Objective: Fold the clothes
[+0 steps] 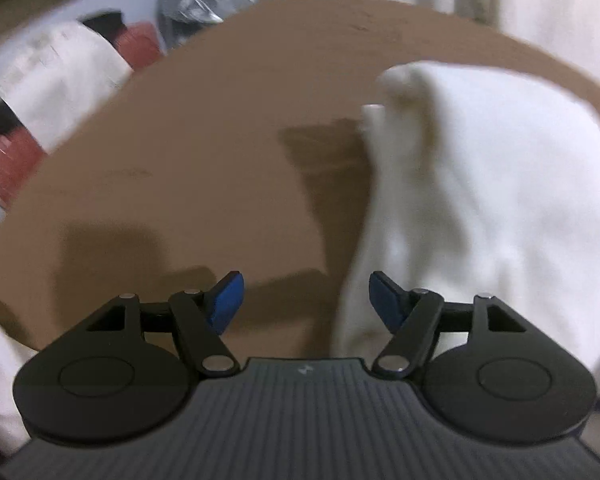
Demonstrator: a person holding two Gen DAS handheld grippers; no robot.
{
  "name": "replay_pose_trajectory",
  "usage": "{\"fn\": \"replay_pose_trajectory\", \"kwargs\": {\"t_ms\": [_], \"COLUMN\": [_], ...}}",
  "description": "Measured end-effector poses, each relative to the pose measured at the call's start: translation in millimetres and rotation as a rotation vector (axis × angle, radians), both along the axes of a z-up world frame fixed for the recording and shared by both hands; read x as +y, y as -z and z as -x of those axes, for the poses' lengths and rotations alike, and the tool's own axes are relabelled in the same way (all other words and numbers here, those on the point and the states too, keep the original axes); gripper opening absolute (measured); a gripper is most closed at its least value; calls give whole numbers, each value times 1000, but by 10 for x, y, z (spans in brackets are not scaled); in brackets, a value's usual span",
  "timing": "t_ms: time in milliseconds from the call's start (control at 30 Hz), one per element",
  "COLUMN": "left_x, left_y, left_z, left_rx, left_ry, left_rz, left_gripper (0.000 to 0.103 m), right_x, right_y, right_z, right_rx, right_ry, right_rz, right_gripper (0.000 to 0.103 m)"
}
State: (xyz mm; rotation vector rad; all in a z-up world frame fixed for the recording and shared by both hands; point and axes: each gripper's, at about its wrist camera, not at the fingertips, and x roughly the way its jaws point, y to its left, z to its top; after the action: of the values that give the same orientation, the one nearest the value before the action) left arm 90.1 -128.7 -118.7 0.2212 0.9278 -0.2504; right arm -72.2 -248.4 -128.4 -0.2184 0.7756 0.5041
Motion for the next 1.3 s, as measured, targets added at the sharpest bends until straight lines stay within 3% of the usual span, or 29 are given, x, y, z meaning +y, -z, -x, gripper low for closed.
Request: {"fn": "replay_pose_trajectory", "kwargs": {"t_ms": [67, 133, 233, 300, 433, 533, 600, 700, 767, 867, 933, 1100, 1200, 1300], "left_x": [33, 79, 78, -25, -544, -814, -901, -1058, -1020, -736, -481, 106, 410, 426], "left_y": [-50, -181, -387, -460, -337, -147, -8, -1, -10, 34, 76, 240, 328, 184], "left_z": [13, 34, 122, 128, -249, -545, -704, -621, -573, -675, -768, -744, -837, -762], "left_rx": [-23, -51, -130, -166, -118, -35, 40, -48, -85, -17, 57, 58, 167, 83], "left_ry": [-2, 20, 66, 91, 99, 85, 74, 170, 214, 161, 90, -58, -88, -46], "left_rz": [42, 160, 303, 329, 186, 107, 85, -24, -19, 115, 239, 334, 557, 607], "left_gripper": [68, 70, 70, 70, 69, 60, 60, 61, 61, 62, 62, 58, 58, 62], "right_x": [156, 216, 165, 46, -317, -563, -742, -950, -1042, -1083, -1138, -1305, -1334, -1465], "right_y": [71, 75, 7, -80, -318, -490, -573, -588, -513, -150, 47, 127, 130, 180], "right_z": [73, 173, 249, 260, 158, -148, -407, -697, -835, -1002, -962, -696, -538, -405], "right_rx": [3, 20, 55, 69, 66, 27, 3, -16, -20, -21, -43, -91, -84, -37], "right_ry": [-67, -130, -144, -121, -24, 106, 203, 303, 335, 347, 358, 397, 430, 498], "right_rz": [17, -18, -98, -165, -302, -273, -242, -172, -122, -20, -41, -97, -85, -123], "right_gripper": [69, 69, 69, 67, 67, 67, 67, 67, 68, 69, 70, 70, 76, 83]}}
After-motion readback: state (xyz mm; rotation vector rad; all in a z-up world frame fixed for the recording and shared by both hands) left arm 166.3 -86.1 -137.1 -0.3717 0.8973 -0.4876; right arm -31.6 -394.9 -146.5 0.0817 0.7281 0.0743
